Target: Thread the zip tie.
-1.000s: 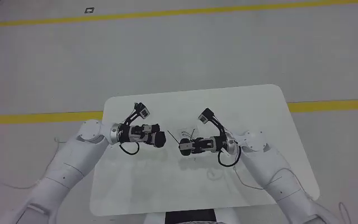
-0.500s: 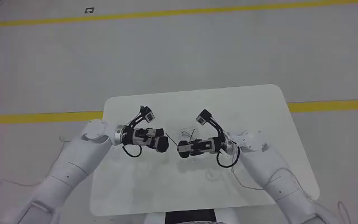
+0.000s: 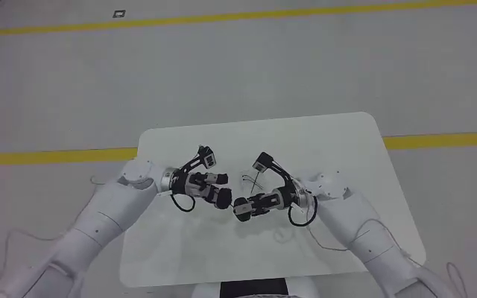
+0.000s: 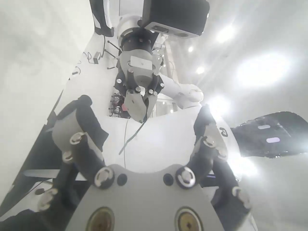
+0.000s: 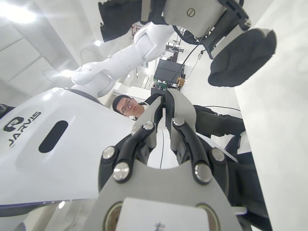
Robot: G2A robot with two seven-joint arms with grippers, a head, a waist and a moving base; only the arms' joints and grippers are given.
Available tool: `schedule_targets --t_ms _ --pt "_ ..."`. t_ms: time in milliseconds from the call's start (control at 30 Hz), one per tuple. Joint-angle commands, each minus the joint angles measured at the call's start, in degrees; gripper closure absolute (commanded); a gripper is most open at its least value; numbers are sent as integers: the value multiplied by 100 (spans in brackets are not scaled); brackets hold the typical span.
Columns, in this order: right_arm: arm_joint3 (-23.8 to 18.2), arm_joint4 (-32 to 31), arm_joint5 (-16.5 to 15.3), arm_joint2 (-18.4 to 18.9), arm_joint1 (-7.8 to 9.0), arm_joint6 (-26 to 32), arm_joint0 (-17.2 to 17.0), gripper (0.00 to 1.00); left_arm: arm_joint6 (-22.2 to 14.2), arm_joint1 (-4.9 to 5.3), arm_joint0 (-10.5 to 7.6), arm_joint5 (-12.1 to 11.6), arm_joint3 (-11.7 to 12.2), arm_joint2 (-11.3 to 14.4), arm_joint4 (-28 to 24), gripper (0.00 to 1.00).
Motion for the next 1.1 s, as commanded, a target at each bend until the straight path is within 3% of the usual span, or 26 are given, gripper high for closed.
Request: schedule_targets --t_ms 0,67,367,433,667,1067 --pt "-35 -23 32 -15 -1 -118 -30 100 79 -3 21 15 -30 7 18 0" --pt "-104 -55 68 -42 6 -184 -61 100 97 -11 74 34 -157 14 10 0" --pt "-107 179 0 -91 58 0 -59 100 0 42 143 -45 -292 150 -260 0" --pt "-116 244 0 -119 80 0 -42 100 0 73 132 -77 -318 217 -336 15" --pt "-119 428 0 -210 177 0 10 100 0 184 35 -207 -379 454 -539 45" --pt "-164 575 0 -293 323 0 59 100 0 357 -139 -372 -345 774 -749 48"
